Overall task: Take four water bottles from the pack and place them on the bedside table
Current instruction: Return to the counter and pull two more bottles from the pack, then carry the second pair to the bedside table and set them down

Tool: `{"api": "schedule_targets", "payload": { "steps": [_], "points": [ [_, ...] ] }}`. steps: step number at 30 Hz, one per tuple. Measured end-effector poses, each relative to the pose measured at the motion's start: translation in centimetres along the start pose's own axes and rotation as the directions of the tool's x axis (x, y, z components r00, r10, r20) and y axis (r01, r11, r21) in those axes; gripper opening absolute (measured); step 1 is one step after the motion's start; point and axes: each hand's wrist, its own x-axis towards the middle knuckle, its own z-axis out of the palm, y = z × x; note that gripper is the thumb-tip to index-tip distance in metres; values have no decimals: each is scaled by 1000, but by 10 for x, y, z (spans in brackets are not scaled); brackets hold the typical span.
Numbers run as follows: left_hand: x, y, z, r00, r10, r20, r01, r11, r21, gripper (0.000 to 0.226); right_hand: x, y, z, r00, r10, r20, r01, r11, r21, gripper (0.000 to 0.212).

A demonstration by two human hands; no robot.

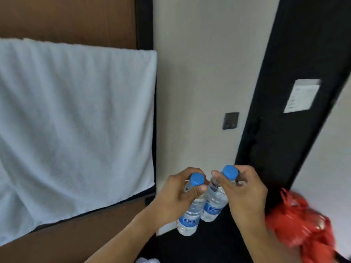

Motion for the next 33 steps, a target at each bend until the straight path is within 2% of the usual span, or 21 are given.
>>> {"api": "schedule_targets", "payload": {
  "steps": [5,9,12,17,23,28,33],
  "points": [
    [7,108,85,948,211,237,-163,965,-208,14,-45,-94,-136,943,-53,-328,5,989,-145,32],
    [-21,212,176,842,388,374,-223,883,-413,19,-111,-173,-253,821,-126,-558,-38,962,-272,33],
    [-70,297,248,757,492,429,-213,807,-550,29,-178,-231,-338,737,-187,-649,-83,929,-362,27],
    [-189,428,355,607,627,488,-98,669,-737,28,-311,-318,-458,598,-286,-749,-176,865,-471,28],
    [-398,593,476,354,750,558,84,569,-818,27,-514,-430,-607,401,-401,-824,-309,787,-534,33],
    [-570,714,548,205,819,536,205,499,-842,26,-680,-516,-709,298,-442,-846,-381,758,-530,45],
    [-716,813,611,63,862,502,279,468,-838,24,-811,-577,-794,210,-449,-868,-465,736,-493,42]
  ]
}}
